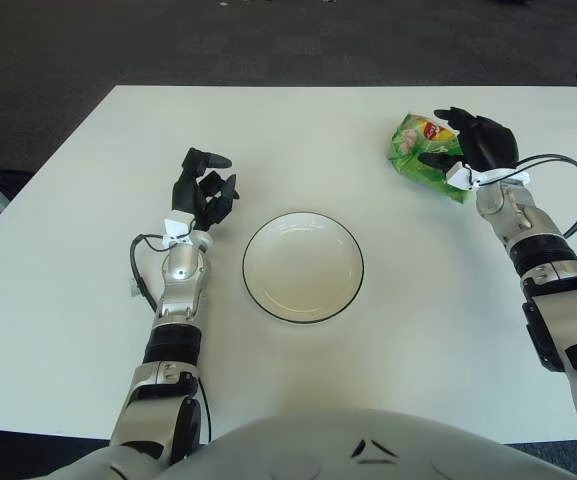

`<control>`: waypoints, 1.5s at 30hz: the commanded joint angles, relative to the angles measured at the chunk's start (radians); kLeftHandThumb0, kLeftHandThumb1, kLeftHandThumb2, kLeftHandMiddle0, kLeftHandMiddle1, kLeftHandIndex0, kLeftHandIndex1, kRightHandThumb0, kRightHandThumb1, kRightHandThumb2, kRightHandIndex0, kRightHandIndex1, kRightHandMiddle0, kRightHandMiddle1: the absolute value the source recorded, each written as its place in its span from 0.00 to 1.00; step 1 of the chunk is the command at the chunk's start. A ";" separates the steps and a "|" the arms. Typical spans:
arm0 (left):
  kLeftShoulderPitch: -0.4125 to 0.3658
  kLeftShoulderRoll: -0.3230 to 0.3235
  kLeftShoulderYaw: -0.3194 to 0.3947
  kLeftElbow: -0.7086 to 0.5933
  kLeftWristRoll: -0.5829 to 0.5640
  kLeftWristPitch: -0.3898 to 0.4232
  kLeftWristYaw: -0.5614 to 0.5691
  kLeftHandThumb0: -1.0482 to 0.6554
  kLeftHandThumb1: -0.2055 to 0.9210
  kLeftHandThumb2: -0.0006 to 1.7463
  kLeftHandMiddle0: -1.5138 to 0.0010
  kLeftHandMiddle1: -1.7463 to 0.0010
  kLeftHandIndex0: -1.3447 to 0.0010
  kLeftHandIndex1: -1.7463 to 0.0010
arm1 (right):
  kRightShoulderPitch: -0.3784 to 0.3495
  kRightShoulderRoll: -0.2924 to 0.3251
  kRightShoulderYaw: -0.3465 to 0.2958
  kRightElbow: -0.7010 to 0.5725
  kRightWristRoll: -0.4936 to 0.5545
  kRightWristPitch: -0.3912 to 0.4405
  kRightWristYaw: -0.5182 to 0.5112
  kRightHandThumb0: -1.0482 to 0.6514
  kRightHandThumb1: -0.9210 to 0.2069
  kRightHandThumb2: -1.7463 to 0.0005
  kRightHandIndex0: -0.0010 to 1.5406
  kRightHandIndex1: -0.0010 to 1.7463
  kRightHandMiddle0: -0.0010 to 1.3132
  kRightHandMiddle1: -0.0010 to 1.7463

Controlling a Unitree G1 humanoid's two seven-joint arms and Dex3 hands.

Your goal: Put the snack into the plate.

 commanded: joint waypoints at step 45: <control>0.048 -0.010 -0.003 -0.070 0.030 0.029 0.032 0.41 1.00 0.19 0.46 0.05 0.70 0.12 | -0.073 0.085 0.081 0.314 0.084 0.063 0.255 0.08 0.00 0.55 0.08 0.00 0.27 0.03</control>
